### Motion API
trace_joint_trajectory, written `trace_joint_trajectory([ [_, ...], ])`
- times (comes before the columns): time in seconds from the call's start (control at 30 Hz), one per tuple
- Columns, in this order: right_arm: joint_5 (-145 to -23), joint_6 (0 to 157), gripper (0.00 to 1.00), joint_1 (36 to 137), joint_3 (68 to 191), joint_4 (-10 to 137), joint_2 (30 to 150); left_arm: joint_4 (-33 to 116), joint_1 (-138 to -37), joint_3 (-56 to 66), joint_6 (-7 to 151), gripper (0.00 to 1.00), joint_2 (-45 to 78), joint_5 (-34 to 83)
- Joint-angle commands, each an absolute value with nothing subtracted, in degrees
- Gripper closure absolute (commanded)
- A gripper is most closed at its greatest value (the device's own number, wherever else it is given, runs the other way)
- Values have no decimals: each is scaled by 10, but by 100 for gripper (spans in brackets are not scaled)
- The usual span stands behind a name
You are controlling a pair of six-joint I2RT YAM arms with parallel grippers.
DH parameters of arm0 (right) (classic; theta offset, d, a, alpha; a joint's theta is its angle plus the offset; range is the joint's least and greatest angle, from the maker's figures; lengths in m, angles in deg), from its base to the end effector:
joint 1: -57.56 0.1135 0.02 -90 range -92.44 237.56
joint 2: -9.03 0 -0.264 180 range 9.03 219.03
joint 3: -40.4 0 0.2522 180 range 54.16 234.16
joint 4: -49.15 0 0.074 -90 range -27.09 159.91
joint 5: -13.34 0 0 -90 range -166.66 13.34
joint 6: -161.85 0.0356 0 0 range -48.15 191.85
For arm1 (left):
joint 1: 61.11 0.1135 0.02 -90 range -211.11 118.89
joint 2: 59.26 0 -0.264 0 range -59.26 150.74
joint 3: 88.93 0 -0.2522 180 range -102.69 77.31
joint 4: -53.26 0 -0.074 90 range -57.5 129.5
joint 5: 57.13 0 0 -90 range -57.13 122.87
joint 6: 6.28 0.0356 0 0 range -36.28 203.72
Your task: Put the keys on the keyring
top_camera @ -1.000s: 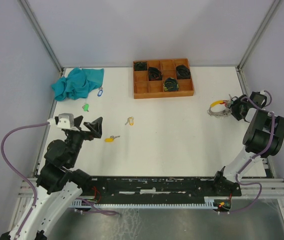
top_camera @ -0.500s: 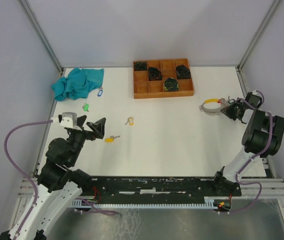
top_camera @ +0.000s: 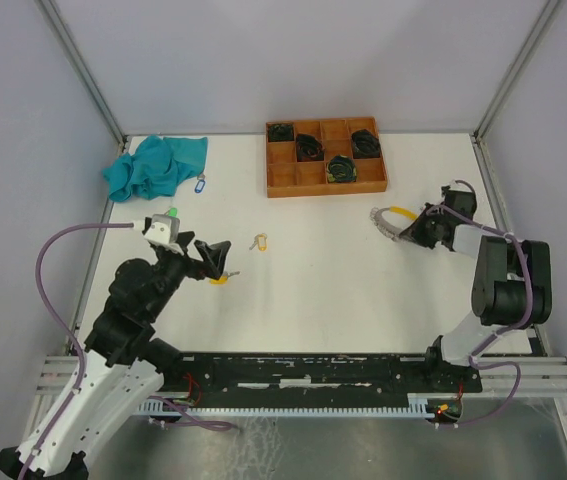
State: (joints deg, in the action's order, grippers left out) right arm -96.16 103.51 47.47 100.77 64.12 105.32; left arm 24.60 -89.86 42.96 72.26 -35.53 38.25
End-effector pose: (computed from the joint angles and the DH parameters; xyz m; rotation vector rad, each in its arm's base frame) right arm 0.3181 -0.0445 0.1445 0.7400 2.3639 0.5817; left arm 0.1043 -0.0534 0.3157 0.1783 1.6555 -0.4572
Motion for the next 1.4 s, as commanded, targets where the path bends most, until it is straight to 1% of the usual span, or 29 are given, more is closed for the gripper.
trace_joint_trajectory([
  [0.0,-962,1033,99,541,979,656,997,263,-901,402,712,0,-346,355],
  [0.2,-949,1053,99,643,932,660,928,263,-901,397,709,0,-325,338],
  [0.43,-910,1056,99,778,926,684,886,263,-900,388,702,2,-292,308],
  [0.47,-898,1053,96,802,926,691,879,263,-901,387,702,2,-287,304],
  [0.53,-855,1038,85,823,928,724,854,259,-901,384,702,2,-277,296],
  [0.63,-780,1009,73,827,933,783,816,254,-900,384,704,2,-268,294],
  [0.7,-725,987,63,827,941,823,799,253,-900,383,709,2,-264,295],
  [0.8,-653,965,58,827,950,862,796,249,-900,381,718,2,-259,299],
  [0.93,-633,970,56,826,960,860,816,243,-901,382,725,2,-257,306],
  [1.13,-586,988,56,827,997,890,875,239,-901,384,734,2,-260,309],
  [1.37,-560,982,57,827,1003,844,905,237,-900,385,740,2,-263,312],
])
